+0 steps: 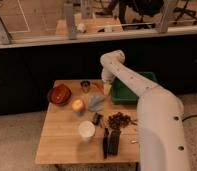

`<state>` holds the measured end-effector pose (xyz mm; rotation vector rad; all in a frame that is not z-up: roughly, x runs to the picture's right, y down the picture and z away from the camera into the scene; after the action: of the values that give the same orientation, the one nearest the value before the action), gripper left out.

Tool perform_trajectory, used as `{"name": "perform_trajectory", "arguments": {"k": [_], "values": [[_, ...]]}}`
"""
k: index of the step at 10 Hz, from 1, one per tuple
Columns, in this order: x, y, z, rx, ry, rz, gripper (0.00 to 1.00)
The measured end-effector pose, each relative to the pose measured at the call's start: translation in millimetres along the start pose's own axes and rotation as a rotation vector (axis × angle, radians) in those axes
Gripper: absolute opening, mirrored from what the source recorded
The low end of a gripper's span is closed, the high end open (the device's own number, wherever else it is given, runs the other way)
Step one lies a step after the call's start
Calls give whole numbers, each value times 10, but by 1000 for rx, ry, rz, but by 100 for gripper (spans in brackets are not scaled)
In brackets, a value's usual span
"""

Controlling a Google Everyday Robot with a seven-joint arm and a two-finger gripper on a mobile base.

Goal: Place pepper in table surface

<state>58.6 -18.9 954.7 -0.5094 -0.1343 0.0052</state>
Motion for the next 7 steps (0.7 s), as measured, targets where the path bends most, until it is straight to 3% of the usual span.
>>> {"name": "perform_trajectory", "arguments": {"k": [7], "values": [[-49,-196,162,4,-10,58,80]]}}
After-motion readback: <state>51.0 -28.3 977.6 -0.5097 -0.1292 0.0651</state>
